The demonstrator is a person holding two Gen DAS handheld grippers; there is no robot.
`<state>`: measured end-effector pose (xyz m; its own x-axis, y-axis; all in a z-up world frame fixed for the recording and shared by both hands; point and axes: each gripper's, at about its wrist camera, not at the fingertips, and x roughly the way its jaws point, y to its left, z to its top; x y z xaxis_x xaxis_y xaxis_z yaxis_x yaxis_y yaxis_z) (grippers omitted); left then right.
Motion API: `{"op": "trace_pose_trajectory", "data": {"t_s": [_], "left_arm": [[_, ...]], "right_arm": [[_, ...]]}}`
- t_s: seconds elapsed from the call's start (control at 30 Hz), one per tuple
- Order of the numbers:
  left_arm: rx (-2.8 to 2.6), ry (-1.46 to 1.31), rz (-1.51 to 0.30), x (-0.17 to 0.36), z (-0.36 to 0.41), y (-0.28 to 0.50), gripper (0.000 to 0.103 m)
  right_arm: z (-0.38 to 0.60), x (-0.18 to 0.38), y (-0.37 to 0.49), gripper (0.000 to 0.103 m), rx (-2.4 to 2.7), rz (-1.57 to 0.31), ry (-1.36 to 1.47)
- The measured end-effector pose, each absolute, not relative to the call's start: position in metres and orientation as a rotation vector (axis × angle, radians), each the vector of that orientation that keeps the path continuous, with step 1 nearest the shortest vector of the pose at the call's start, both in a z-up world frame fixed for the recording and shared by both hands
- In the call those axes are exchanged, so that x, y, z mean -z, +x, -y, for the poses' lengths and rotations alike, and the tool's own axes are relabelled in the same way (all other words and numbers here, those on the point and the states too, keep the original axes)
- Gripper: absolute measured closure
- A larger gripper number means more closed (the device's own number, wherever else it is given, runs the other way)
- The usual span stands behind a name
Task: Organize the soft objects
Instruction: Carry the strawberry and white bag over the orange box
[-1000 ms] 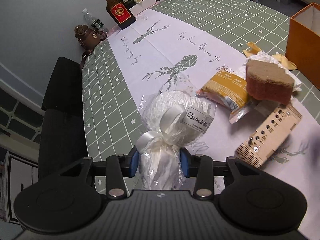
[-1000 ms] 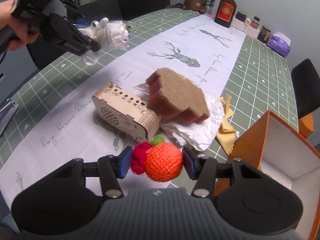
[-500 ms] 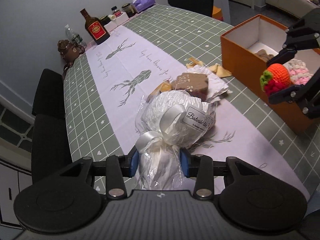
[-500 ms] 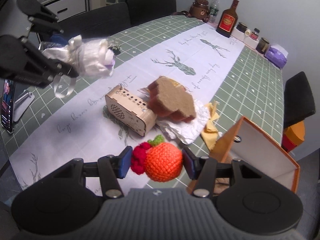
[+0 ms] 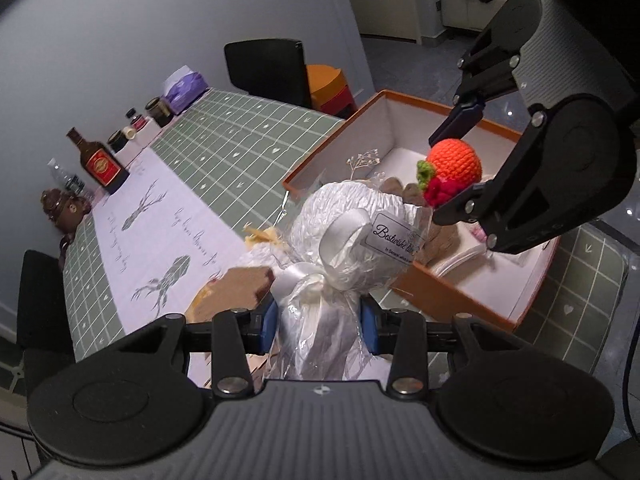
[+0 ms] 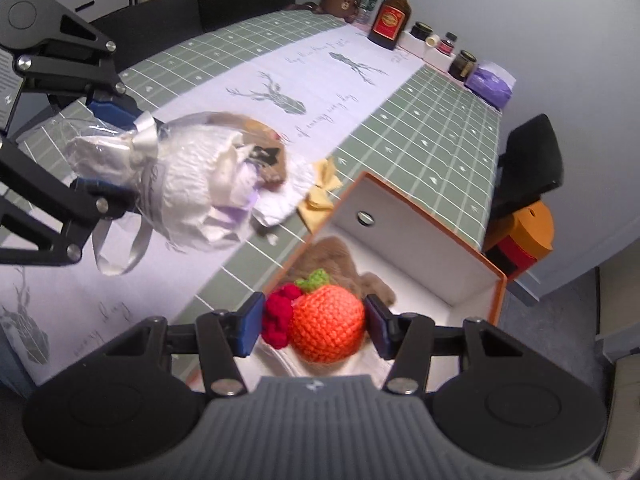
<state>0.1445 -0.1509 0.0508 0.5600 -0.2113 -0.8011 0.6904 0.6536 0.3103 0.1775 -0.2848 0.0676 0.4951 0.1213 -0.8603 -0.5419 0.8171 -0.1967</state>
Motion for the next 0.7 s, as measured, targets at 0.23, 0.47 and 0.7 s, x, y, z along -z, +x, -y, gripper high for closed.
{"op": "trace_pose_trajectory", "data": {"t_s": [0.23, 0.47, 0.7], "left_arm": [[0.662, 0.657, -0.810, -0.035, 0.201, 0.165, 0.056], [0.678, 0.656, -0.830, -0.009, 0.228, 0.193, 0.056], [0.697, 0.627, -0.893, 0.021, 0.245, 0.221, 0.056]], "right_arm": [[0.334, -0.043, 0.198, 0.050, -0.345, -1.040, -0.473], [0.360, -0.014, 0.222, 0.050, -0.313, -1.091, -0.492], [0.369, 0.020, 0.244, 0.050, -0.322, -1.160, -0.495]]}}
